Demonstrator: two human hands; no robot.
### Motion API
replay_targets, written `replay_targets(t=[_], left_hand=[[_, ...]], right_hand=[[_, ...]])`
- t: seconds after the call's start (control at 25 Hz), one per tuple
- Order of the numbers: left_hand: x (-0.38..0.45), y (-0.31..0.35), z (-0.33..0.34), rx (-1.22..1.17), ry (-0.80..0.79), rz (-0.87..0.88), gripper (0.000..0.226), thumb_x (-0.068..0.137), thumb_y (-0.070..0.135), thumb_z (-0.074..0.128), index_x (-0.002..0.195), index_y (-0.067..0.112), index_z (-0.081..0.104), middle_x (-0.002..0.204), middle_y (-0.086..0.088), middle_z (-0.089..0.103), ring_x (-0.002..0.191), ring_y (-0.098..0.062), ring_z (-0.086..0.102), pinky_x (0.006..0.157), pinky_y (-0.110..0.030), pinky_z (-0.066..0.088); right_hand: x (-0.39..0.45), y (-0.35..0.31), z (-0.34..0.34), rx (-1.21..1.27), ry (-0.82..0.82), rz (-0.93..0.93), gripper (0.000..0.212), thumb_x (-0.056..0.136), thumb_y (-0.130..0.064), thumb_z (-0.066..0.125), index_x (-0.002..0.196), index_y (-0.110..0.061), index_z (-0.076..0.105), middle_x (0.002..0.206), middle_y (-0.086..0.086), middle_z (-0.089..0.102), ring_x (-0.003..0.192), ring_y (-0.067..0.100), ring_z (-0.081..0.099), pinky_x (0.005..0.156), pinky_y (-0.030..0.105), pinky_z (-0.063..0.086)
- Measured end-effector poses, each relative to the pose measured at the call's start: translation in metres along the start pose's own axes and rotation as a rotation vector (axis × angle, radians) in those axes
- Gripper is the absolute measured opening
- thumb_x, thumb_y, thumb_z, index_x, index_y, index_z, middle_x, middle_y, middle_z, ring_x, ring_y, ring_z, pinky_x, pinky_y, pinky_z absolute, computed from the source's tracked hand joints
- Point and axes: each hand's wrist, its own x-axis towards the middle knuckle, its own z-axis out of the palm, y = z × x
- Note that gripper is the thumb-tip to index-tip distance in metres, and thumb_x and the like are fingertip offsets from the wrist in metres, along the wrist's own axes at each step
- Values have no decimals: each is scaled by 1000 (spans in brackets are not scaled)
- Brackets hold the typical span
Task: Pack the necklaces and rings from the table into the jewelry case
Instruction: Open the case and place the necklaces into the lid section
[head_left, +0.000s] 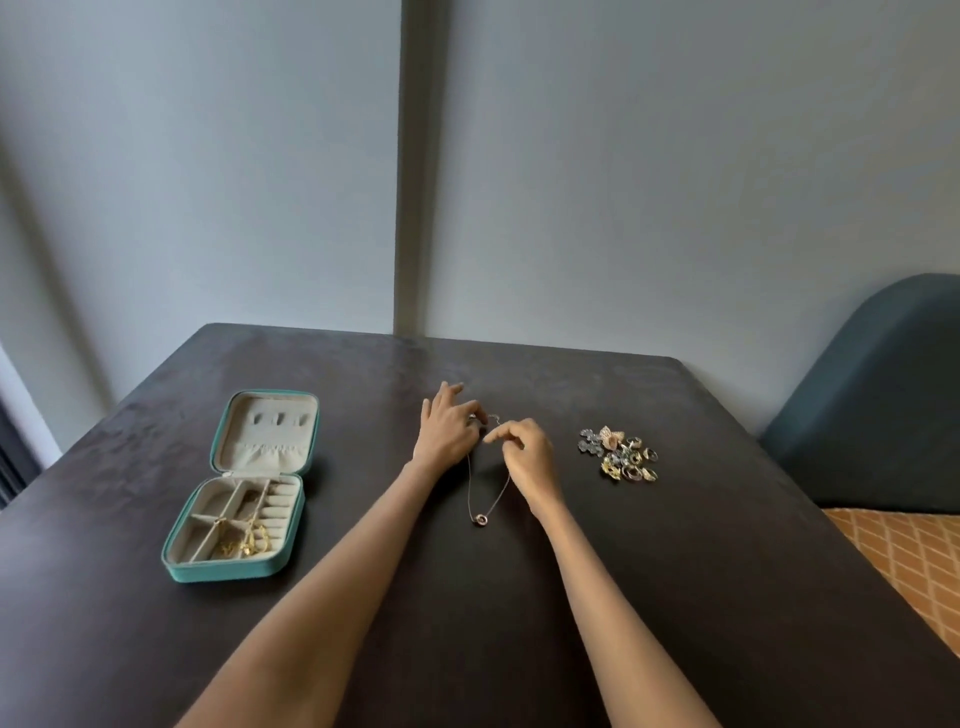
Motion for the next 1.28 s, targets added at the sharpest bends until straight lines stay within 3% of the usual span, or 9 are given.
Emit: replay_targets(t=[0.12, 0.32, 0.56, 0.8, 1.04, 1.28], left_hand=[[10, -1, 2, 58, -94, 49, 28, 96, 20, 42, 114, 23, 64, 158, -10, 11, 147, -28, -4, 116, -51, 2], [35, 7, 4, 67, -182, 19, 35, 94, 13, 40, 118, 26, 62, 158, -12, 7, 147, -29, -5, 114, -52, 6], [60, 11, 11, 77, -162, -4, 44, 91, 5, 36, 119, 27, 62, 157, -14, 9, 146, -31, -3, 116, -53, 6], [73, 8, 14, 69, -120, -25, 40, 94, 10, 35, 120, 25, 62, 156, -17, 13, 146, -32, -1, 117, -50, 7], [75, 3, 20, 83, -97, -7, 33, 98, 19, 39, 121, 25, 61, 154, -17, 18, 146, -33, 3, 118, -47, 9], [76, 1, 21, 84, -77, 10, 34, 98, 20, 38, 122, 25, 61, 154, -19, 19, 145, -33, 4, 118, -43, 11]], right_hand=[[-20, -2, -7, -112, -141, -90, 44, 71, 14, 42, 70, -15, 76, 73, -8, 54, 80, 8, 48, 75, 9, 33], [-27, 1, -17, -173, -204, -165, 47, 69, 13, 42, 67, -19, 77, 74, -5, 60, 83, 13, 50, 78, 20, 42], [-24, 6, -26, -137, -276, -178, 43, 68, 14, 47, 65, -18, 76, 70, -9, 55, 82, 9, 49, 74, 18, 44], [-21, 18, -43, -118, -239, -135, 46, 63, 14, 44, 50, -22, 67, 64, -13, 56, 80, 5, 50, 66, 9, 40], [-23, 21, -44, -183, -167, -106, 46, 69, 11, 42, 56, -23, 71, 68, -8, 59, 78, 8, 49, 74, 24, 44], [-30, 18, -48, -227, -168, -102, 45, 69, 10, 42, 59, -21, 73, 69, -8, 58, 79, 7, 48, 72, 26, 45]])
